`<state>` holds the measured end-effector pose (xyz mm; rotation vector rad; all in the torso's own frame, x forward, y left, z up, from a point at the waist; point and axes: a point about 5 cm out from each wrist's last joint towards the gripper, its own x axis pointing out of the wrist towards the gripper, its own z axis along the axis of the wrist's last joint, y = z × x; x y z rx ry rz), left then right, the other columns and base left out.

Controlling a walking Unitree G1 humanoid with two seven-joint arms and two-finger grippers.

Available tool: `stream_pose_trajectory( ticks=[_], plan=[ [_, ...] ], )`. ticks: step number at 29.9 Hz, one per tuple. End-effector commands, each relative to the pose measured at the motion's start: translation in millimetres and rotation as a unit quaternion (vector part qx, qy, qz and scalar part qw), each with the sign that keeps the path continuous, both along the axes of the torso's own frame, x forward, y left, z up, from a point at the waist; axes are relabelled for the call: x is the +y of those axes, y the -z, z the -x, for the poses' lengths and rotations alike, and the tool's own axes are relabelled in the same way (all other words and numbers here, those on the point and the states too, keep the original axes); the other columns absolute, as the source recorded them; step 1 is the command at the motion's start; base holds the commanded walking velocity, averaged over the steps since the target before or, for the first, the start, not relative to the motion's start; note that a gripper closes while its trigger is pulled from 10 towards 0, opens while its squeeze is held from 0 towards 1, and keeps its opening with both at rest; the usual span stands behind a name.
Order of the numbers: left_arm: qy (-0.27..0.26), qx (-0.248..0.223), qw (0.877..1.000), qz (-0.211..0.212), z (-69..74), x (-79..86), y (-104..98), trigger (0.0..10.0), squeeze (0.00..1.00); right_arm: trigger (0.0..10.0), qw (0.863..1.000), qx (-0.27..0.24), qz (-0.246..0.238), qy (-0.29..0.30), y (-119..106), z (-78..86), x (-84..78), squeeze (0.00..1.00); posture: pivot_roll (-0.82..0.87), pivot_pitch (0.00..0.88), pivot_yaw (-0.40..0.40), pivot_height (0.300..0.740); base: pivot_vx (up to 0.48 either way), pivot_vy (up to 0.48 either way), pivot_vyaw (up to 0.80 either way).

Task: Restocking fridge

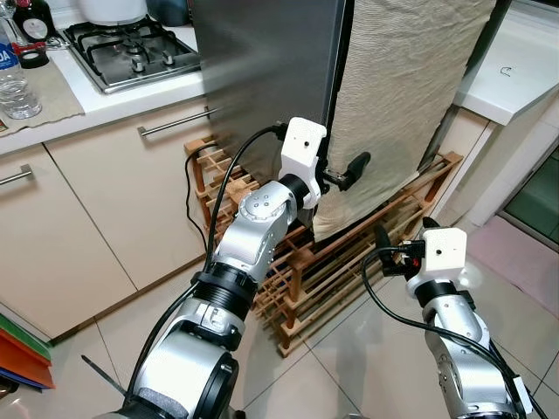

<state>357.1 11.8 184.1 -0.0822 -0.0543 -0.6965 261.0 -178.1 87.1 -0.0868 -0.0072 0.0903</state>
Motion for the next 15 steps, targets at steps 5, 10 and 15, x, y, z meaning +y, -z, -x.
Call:
stream_pose_trajectory(
  ticks=[5, 10, 15],
  plan=[
    [-0.010, -0.017, 1.000, 0.001, -4.9, -3.1, -10.8, 10.0, 0.00, 10.0, 1.000, 0.006, -0.001, 0.001, 1.2, 3.2, -3.2, 0.00, -0.14, 0.000, -0.003, 0.730, 0.000, 0.000, 0.00],
    [0.014, -0.008, 1.000, 0.003, -2.9, -18.5, -9.9, 10.0, 0.00, 10.0, 1.000, 0.008, -0.002, 0.000, 2.9, 2.8, -3.5, 0.00, -0.14, 0.000, -0.002, 0.730, 0.000, 0.000, 0.00],
    [0.094, 0.020, 0.992, 0.085, 9.8, -41.4, -26.7, 10.0, 0.00, 10.0, 1.000, 0.009, -0.002, 0.000, 3.3, 2.3, -4.2, 0.00, -0.14, 0.000, -0.003, 0.730, 0.000, 0.000, 0.00]
  ],
)
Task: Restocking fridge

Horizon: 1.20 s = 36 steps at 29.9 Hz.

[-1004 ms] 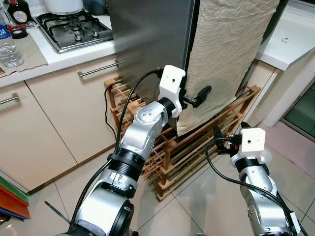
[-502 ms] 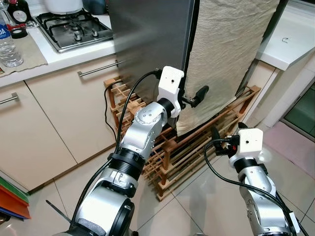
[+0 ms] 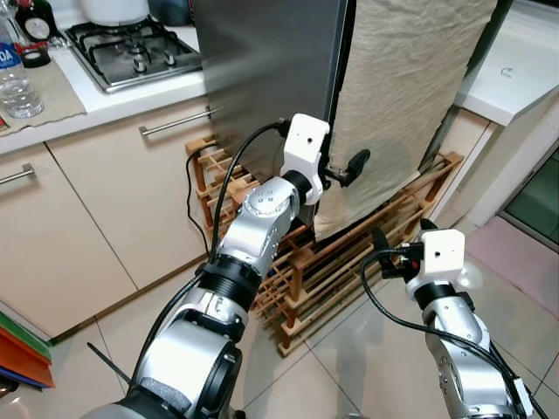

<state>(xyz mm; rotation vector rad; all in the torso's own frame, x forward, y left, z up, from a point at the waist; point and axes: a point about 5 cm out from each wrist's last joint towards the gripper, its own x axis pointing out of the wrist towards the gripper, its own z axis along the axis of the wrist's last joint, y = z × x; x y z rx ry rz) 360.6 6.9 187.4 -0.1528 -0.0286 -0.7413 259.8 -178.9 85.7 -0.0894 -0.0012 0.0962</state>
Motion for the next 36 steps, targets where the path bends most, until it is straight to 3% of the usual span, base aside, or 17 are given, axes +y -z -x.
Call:
stream_pose_trajectory(
  ticks=[1, 6, 14, 28, 36],
  plan=[
    [0.086, 0.002, 0.993, 0.076, 16.4, -41.2, -27.9, 10.0, 0.00, 10.0, 1.000, 0.006, -0.003, 0.003, 2.0, 1.1, -3.6, 0.00, -0.14, 0.000, -0.002, 0.730, 0.000, 0.000, 0.00],
    [0.130, -0.028, 0.990, 0.042, 27.3, -61.9, -29.7, 10.0, 0.00, 10.0, 1.000, 0.008, -0.007, 0.002, 0.9, 1.5, -2.6, 0.00, -0.15, 0.000, -0.006, 0.730, 0.000, 0.000, 0.00],
    [0.144, -0.038, 0.989, -0.020, 34.1, -77.9, -19.8, 10.0, 0.00, 10.0, 1.000, 0.006, -0.006, -0.001, -1.9, 0.5, -0.3, 0.00, -0.15, 0.000, -0.005, 0.730, 0.000, 0.000, 0.00],
    [0.222, -0.048, 0.973, 0.038, 64.6, -113.6, -51.5, 10.0, 0.00, 10.0, 1.000, 0.017, -0.004, -0.004, 2.3, -0.6, -1.5, 0.00, -0.15, 0.000, 0.000, 0.730, 0.000, 0.000, 0.00],
    [0.243, -0.020, 0.967, 0.075, 69.7, -121.7, -63.8, 10.0, 0.00, 10.0, 0.996, 0.084, 0.016, -0.011, 35.0, 23.9, -22.3, 0.00, -0.17, 0.000, 0.008, 0.730, 0.000, 0.000, 0.00]
  ],
)
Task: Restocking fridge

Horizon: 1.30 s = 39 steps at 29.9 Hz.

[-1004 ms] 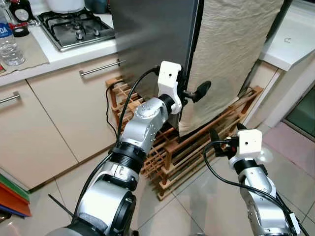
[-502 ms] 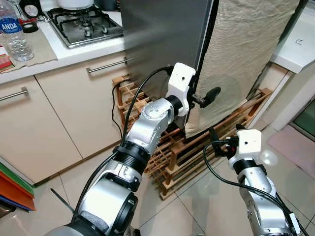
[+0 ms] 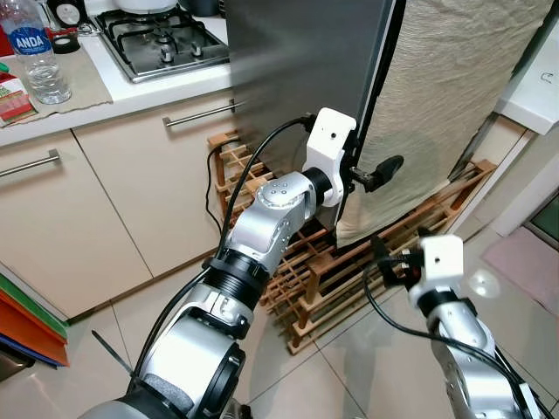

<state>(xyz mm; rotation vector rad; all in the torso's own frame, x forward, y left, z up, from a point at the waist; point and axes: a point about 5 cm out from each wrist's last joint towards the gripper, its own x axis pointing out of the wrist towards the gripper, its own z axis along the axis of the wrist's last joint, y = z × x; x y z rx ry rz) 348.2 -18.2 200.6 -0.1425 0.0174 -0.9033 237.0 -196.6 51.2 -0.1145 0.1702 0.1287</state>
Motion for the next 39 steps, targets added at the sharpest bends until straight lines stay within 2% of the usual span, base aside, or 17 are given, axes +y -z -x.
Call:
stream_pose_trajectory(
  ticks=[1, 3, 6, 12, 15, 20, 21, 24, 27, 30, 39],
  plan=[
    [0.170, -0.020, 0.980, 0.100, 59.7, -98.4, -55.2, 10.0, 0.00, 10.0, 1.000, 0.026, 0.005, 0.011, 17.2, 9.8, -15.1, 0.00, -0.17, 0.000, 0.010, 0.730, 0.000, 0.000, 0.00],
    [0.173, -0.018, 0.979, 0.104, 60.6, -99.0, -57.0, 10.0, 0.00, 10.0, 0.999, 0.037, 0.006, 0.015, 23.7, 13.2, -19.3, 0.00, -0.17, 0.000, 0.010, 0.730, 0.000, 0.000, 0.00],
    [0.182, -0.013, 0.977, 0.113, 63.0, -101.4, -61.0, 10.0, 0.00, 10.0, 0.995, 0.089, 0.019, 0.036, 50.5, 25.6, -37.8, 0.00, -0.18, 0.000, 0.018, 0.730, 0.000, 0.000, 0.00],
    [0.195, -0.009, 0.973, 0.123, 67.4, -105.2, -68.3, 10.0, 0.00, 10.0, 0.989, 0.130, 0.024, 0.062, 66.4, 35.0, -51.9, 0.00, -0.18, 0.000, 0.025, 0.730, 0.000, 0.000, 0.00],
    [0.216, -0.015, 0.968, 0.124, 72.0, -105.9, -74.5, 10.0, 0.00, 10.0, 0.992, 0.114, 0.021, 0.056, 63.7, 32.7, -49.3, 0.00, -0.18, 0.000, 0.028, 0.730, 0.000, 0.000, 0.00],
    [0.224, -0.003, 0.965, 0.136, 71.1, -103.0, -78.1, 10.0, 0.00, 10.0, 0.993, 0.103, 0.018, 0.045, 63.4, 31.2, -49.0, 0.00, -0.17, 0.000, 0.026, 0.730, 0.000, 0.000, 0.00],
    [0.232, -0.002, 0.962, 0.146, 72.5, -102.4, -82.7, 10.0, 0.00, 10.0, 0.994, 0.104, 0.019, 0.040, 63.5, 30.3, -48.8, 0.00, -0.17, 0.000, 0.026, 0.730, 0.000, 0.000, 0.00],
    [0.275, 0.022, 0.939, 0.204, 78.9, -98.4, -106.7, 10.0, 0.00, 10.0, 0.993, 0.115, 0.027, 0.023, 64.2, 27.4, -49.4, 0.00, -0.17, 0.000, 0.024, 0.730, 0.000, 0.000, 0.00],
    [0.301, 0.030, 0.925, 0.232, 81.2, -89.9, -121.8, 10.0, 0.00, 10.0, 0.991, 0.132, 0.031, 0.009, 66.2, 26.0, -49.6, 0.00, -0.16, 0.000, 0.024, 0.730, 0.000, 0.000, 0.00],
    [0.309, 0.025, 0.923, 0.229, 79.7, -82.8, -126.0, 10.0, 0.00, 10.0, 0.988, 0.148, 0.033, 0.000, 68.3, 25.0, -50.1, 0.00, -0.15, 0.000, 0.014, 0.730, 0.000, 0.000, 0.00],
    [0.309, 0.025, 0.923, 0.229, 79.7, -82.8, -126.0, 10.0, 0.00, 10.0, 0.988, 0.148, 0.033, 0.000, 68.3, 25.0, -50.1, 0.00, -0.15, 0.000, 0.014, 0.730, 0.000, 0.000, 0.00]
  ],
)
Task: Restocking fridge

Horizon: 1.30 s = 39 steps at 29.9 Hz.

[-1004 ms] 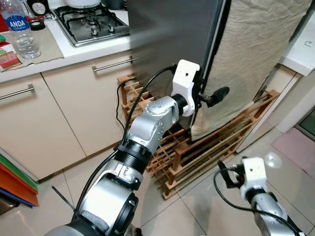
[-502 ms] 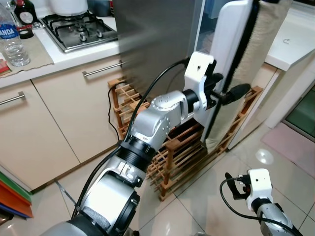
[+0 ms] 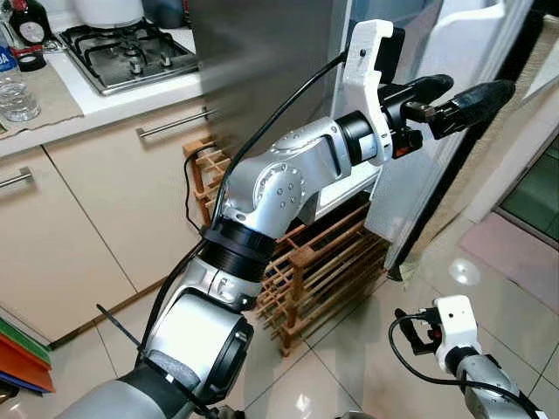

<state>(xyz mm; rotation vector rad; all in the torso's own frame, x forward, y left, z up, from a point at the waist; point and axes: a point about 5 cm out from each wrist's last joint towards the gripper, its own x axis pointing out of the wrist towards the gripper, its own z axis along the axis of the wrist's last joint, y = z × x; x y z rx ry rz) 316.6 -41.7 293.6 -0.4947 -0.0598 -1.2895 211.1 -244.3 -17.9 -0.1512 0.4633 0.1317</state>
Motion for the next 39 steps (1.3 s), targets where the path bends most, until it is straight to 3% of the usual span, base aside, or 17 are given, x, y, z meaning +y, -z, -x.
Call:
stream_pose_trajectory(
  ticks=[1, 39],
  plan=[
    [0.118, -0.009, 0.991, 0.069, 48.1, -59.4, -33.1, 10.0, 0.00, 10.0, 1.000, 0.004, 0.004, -0.004, -0.8, -0.9, -2.5, 0.00, -0.15, 0.000, 0.014, 0.730, 0.000, 0.000, 0.00],
    [0.118, -0.009, 0.991, 0.069, 48.1, -59.4, -33.1, 10.0, 0.00, 10.0, 1.000, 0.004, 0.004, -0.004, -0.8, -0.9, -2.5, 0.00, -0.15, 0.000, 0.014, 0.730, 0.000, 0.000, 0.00]
  ],
)
